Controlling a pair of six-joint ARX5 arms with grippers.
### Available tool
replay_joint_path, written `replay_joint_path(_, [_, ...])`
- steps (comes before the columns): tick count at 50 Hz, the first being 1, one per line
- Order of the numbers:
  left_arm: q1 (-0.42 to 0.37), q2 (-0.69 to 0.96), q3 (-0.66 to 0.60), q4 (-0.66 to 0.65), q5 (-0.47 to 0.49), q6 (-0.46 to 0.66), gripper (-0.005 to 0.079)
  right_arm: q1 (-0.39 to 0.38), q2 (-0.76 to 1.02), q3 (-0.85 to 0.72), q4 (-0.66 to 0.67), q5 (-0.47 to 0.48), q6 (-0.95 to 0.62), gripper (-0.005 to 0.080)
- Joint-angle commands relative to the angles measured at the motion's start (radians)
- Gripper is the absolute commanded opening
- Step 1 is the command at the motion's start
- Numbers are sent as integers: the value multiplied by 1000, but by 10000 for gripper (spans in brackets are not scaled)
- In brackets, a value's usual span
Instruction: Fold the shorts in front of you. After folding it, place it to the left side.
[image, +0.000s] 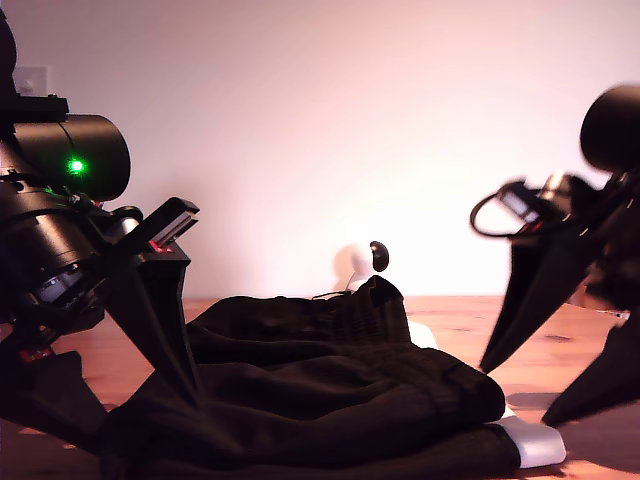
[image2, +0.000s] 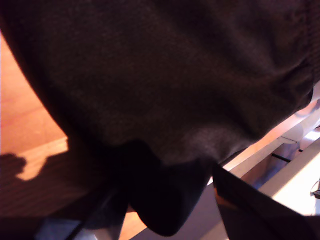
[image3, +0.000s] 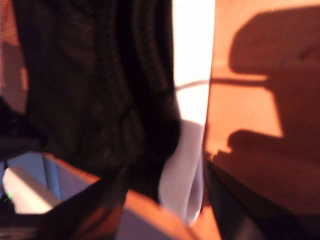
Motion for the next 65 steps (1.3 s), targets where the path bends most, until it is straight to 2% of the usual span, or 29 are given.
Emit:
replay_joint_path(1, [-17, 43, -31, -18, -11, 9, 468, 13, 21, 2, 20, 7, 2, 507])
replay_joint_path(7, [-17, 43, -31, -20, -11, 16, 468, 35, 64, 2, 34, 45, 2, 518])
replay_joint_path(23, [-17, 43, -31, -36, -12, 35, 468, 87, 182, 2, 111, 41, 31, 517])
replay_joint_path(32, [-16, 43, -31, -39, -14, 40, 468, 114, 213, 6, 122, -35, 69, 517])
replay_joint_path(43, [-16, 43, -31, -63, -22, 60, 458, 123, 213, 14, 85, -79, 36, 517])
replay_joint_path(48, [-16, 43, -31, -86, -45, 77, 389, 123, 213, 22, 57, -79, 10, 509])
replay_joint_path(54, [-16, 43, -31, -97, -53, 103, 251, 122, 213, 39, 8, -77, -3, 498])
replay_joint_path(59, [-16, 43, -31, -95, -51, 114, 125, 122, 213, 63, -57, -77, -3, 441])
replay_joint_path(65, [-16, 43, -31, -91, -51, 122, 12, 122, 213, 91, -116, -67, -3, 332])
